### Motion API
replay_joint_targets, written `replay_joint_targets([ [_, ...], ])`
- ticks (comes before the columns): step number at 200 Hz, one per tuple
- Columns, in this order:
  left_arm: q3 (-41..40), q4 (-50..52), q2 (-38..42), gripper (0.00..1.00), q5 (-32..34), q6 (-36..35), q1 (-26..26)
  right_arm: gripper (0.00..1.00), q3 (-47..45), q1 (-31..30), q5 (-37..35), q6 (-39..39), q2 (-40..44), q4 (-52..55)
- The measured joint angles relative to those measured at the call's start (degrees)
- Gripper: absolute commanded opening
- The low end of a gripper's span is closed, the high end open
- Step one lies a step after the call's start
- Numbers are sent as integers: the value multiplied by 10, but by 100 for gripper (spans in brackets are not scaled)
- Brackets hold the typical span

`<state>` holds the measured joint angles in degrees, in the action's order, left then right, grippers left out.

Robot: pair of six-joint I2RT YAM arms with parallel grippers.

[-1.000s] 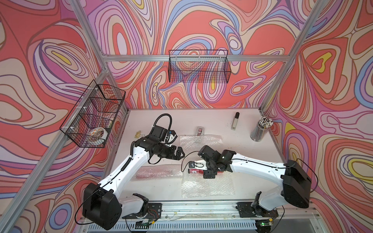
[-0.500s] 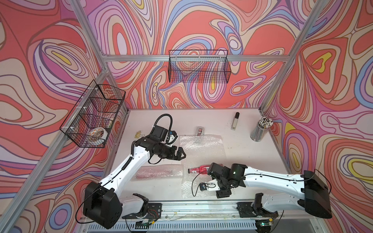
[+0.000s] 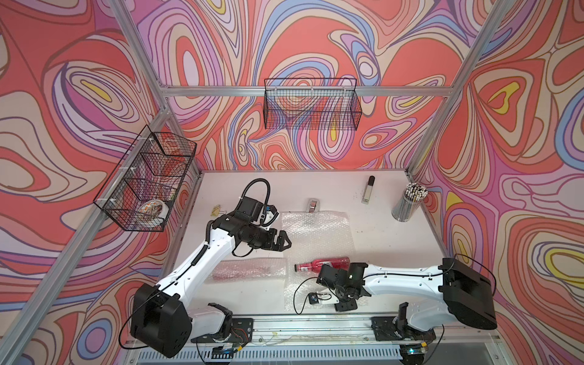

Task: Wrap wine bottles in bubble wrap
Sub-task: Wrap the wine bottle in bubble wrap.

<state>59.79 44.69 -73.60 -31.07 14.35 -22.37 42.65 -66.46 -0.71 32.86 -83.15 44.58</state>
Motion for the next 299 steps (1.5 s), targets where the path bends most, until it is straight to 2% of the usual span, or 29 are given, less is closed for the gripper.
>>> replay_joint_targets([
  [11,0,0,0,93,0,0,0,43,-1,0,-1,-1,-3,-4],
  [40,0,0,0,93,0,-2,0,27,-3,0,-12,-3,-4,-5],
  [50,0,0,0,93,0,-2,0,20,-4,-1,-14,-2,-3,-7],
  [63,-2,0,0,93,0,-2,0,3,-6,-1,-18,-2,-2,-9],
  [71,-3,0,0,93,0,-2,0,0,-6,-1,-23,-2,-2,-13],
  [114,-4,0,0,93,0,-2,0,0,-5,-1,-28,-12,0,-13],
  [152,-4,2,10,94,2,-3,0,0,5,7,-50,-15,51,-9],
  [186,-8,0,78,94,6,-12,0,0,46,62,-60,-8,78,-16],
  [228,-42,-2,169,89,-5,-37,-8,0,80,136,-58,16,67,-32],
  [299,-133,-30,243,75,-39,-70,-132,0,109,218,-14,47,2,-56],
])
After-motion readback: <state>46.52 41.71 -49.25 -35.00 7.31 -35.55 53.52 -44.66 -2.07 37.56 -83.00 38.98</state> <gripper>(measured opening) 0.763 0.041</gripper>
